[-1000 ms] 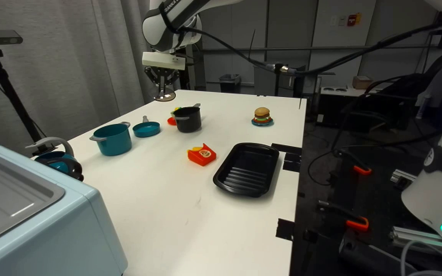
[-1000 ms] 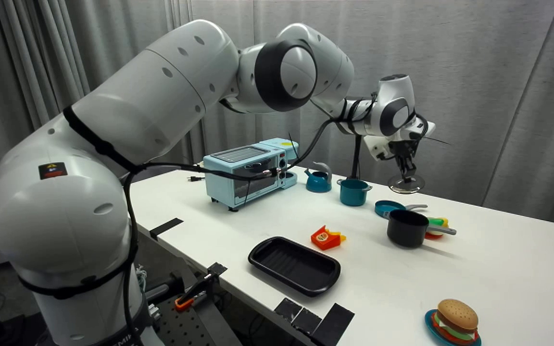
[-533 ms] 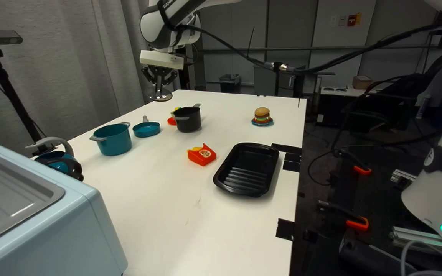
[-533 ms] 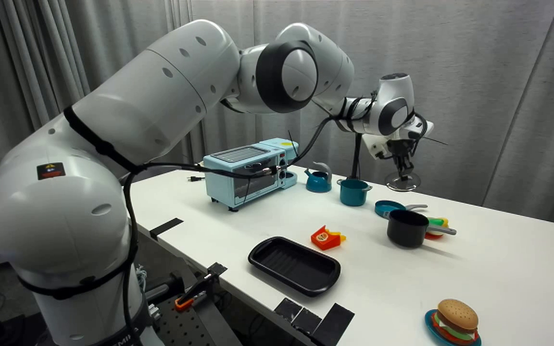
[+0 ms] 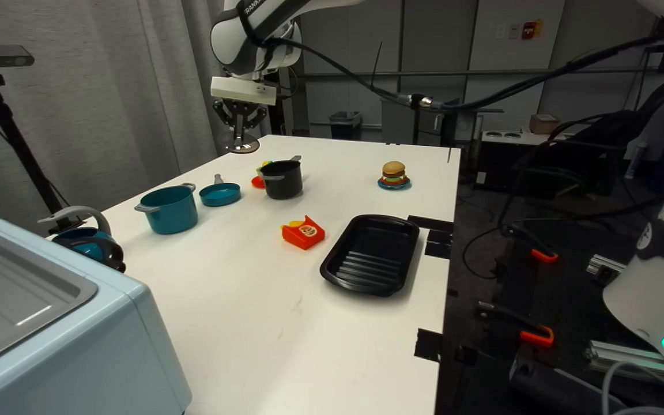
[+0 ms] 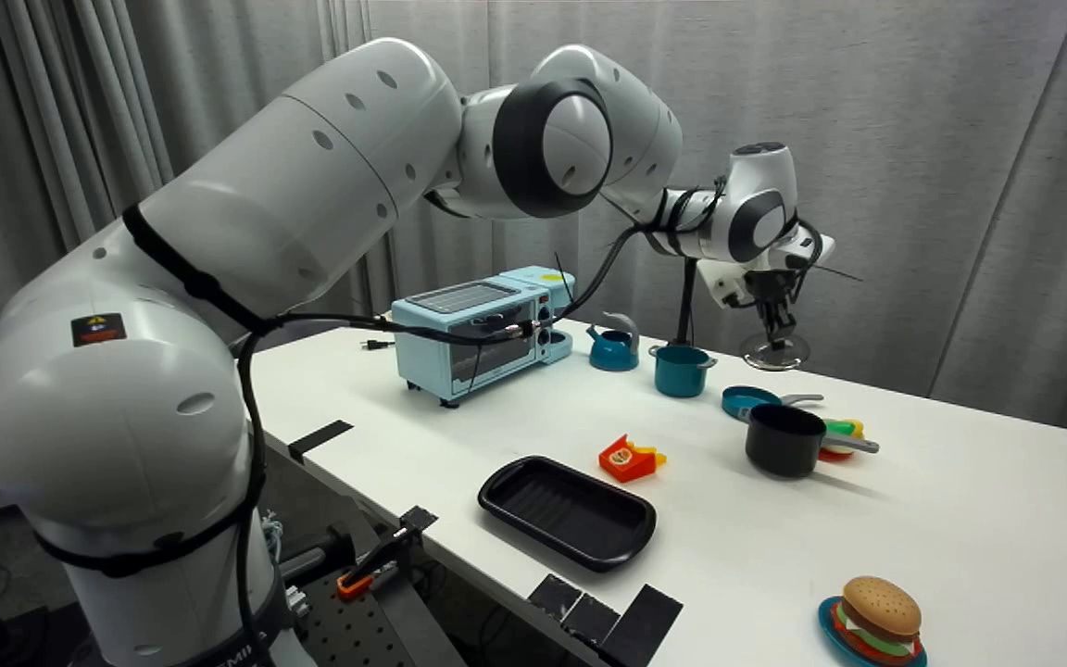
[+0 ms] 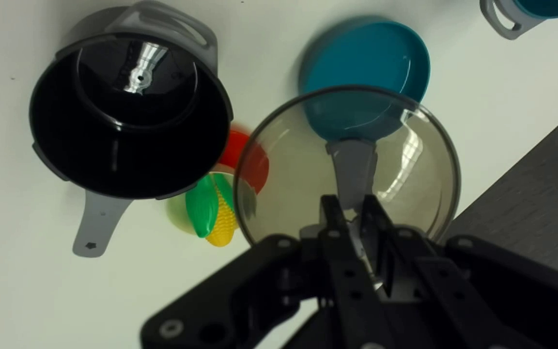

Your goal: Move the lid from the black pot to the pan

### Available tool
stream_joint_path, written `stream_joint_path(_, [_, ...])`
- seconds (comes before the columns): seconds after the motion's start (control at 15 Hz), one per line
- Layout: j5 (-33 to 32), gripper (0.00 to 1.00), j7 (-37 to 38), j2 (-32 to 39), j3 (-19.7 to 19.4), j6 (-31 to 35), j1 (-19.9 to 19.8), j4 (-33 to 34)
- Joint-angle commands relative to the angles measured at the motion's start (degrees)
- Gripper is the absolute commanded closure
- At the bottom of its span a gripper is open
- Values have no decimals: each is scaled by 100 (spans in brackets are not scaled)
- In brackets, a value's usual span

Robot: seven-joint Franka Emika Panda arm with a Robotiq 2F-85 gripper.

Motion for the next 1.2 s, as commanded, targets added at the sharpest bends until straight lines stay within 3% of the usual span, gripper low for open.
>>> stream_joint_path(0.0, [8, 96, -53, 105, -45, 6, 80, 132])
stream_joint_path(0.2, [-57, 96, 5, 276, -58, 65, 242, 279])
stream_joint_path(0.27, [-21, 96, -165, 315, -30, -44, 106, 463])
stream_joint_path(0.67, [-150, 96, 13, 780, -216, -9, 200, 1094])
stream_joint_path(1.13, [-86, 96, -113, 1206, -57, -60, 258, 1590])
